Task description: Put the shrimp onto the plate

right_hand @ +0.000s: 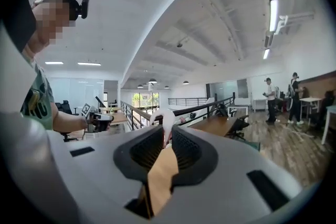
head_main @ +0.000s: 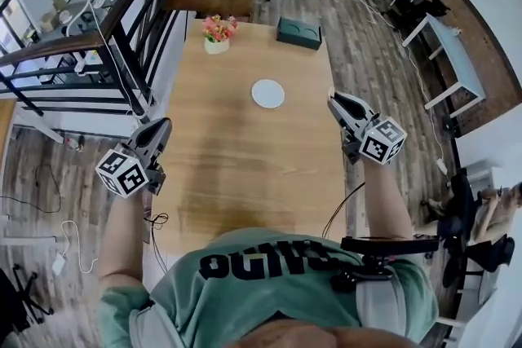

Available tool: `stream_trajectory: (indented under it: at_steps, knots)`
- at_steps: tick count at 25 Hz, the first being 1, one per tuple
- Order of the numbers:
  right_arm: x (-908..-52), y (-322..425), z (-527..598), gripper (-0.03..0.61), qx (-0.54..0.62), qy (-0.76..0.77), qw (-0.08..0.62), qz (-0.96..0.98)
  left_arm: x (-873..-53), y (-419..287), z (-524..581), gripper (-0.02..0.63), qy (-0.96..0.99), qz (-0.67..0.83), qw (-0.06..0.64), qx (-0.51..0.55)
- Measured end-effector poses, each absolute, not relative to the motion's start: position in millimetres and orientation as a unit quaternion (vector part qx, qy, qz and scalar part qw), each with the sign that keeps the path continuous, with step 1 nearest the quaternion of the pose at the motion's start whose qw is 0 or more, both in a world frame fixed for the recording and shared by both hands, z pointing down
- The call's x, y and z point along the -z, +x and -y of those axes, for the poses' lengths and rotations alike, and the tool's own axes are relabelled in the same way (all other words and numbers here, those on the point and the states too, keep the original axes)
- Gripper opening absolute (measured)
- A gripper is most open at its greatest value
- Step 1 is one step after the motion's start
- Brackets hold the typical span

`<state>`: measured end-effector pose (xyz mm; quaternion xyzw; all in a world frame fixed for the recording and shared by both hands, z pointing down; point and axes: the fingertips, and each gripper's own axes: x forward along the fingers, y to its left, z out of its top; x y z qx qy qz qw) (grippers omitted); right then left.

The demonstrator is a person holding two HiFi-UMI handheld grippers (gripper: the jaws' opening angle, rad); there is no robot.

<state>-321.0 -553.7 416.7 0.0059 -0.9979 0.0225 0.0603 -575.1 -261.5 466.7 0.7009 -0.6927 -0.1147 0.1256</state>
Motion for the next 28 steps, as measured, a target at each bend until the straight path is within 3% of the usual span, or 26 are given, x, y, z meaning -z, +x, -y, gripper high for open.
stream_trajectory:
  at_steps: [11, 28]
  knots:
    - [-422.5, -386.9, 640.7, 0.055, 0.021, 0.029, 0.082, 0.996, -472.6, -618.3, 382.3, 0.003, 0.713, 0.687, 0.136, 0.019]
    - [-659.6, -511.5, 739.9, 0.055, 0.008, -0.017, 0.233, 0.972, -707.5, -645.3, 563.0, 0.003, 0.743, 0.617, 0.257, -0.026]
